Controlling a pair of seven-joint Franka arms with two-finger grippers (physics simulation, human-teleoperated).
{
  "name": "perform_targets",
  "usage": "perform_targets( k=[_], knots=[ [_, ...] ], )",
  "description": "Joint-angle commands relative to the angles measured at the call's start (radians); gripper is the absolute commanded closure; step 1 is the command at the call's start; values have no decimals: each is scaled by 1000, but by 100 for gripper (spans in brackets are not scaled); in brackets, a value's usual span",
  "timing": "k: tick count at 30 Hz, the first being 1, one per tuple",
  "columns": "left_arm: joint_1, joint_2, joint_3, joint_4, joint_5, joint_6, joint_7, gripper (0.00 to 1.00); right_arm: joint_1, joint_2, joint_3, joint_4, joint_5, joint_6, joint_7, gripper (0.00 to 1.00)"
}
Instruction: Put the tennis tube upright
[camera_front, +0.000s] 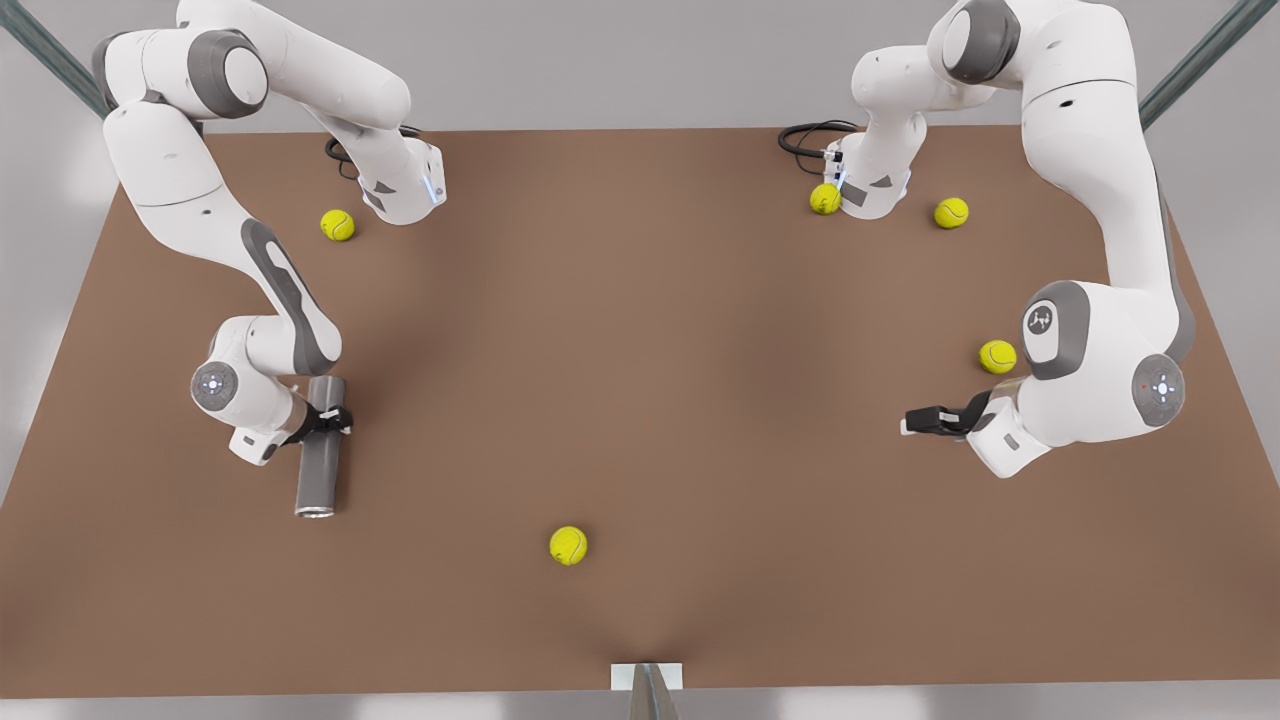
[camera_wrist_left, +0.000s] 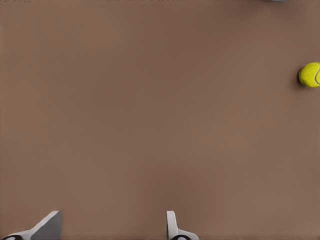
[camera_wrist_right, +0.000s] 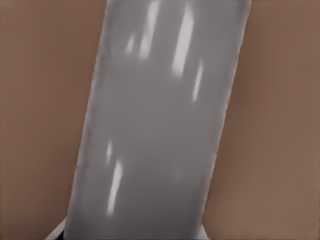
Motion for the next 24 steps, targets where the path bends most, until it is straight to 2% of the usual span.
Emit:
perform_targets(
  k=[1, 24],
  knots=[
    [0, 0, 0, 0, 0, 0, 0, 0, 0, 0, 0, 0, 0, 0, 0, 20],
    [0, -3, 0, 5, 0, -1, -1, 0, 0, 0, 0, 0, 0, 0, 0, 23]
  ],
)
